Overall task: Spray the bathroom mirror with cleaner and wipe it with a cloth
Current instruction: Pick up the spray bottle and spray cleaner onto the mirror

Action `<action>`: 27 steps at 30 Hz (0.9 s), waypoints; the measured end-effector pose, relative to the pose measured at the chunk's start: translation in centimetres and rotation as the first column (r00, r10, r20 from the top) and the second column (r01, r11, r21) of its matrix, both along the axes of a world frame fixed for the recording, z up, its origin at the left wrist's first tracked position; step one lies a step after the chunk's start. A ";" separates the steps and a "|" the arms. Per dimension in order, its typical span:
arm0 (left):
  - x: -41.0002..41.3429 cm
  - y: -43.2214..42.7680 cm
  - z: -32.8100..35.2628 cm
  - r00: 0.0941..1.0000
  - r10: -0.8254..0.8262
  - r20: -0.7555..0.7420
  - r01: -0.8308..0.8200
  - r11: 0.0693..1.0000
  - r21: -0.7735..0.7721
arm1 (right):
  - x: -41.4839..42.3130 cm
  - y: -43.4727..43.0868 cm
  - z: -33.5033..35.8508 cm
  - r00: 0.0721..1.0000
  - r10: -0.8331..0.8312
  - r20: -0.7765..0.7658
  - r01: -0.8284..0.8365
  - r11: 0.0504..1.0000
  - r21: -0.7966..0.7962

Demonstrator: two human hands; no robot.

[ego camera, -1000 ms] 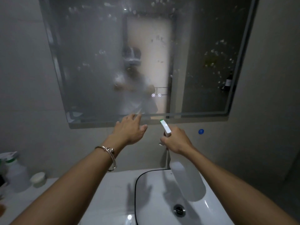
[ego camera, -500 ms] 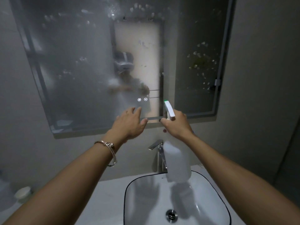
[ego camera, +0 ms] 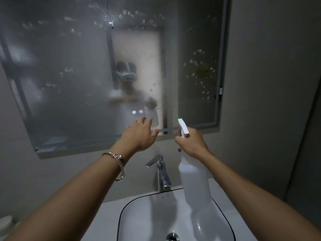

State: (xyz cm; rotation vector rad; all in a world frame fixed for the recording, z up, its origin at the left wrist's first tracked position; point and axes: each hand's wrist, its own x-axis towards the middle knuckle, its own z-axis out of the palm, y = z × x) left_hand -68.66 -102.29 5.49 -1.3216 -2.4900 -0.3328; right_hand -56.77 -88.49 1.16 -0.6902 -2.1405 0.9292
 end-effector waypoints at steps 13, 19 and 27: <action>3.2 5.4 -1.5 1.000 -0.027 0.009 0.028 0.997 -0.077 | 3.7 6.2 -2.8 0.994 -0.095 0.044 0.097 0.994 -0.052; 4.9 8.2 -0.9 0.999 -0.053 -0.010 0.052 0.994 -0.091 | 5.1 8.6 0.0 0.990 -0.114 -0.083 0.112 0.993 -0.025; 6.3 10.6 0.3 0.998 -0.055 -0.028 0.052 0.993 -0.105 | 5.9 11.6 2.0 0.983 -0.134 -0.123 0.138 0.990 0.025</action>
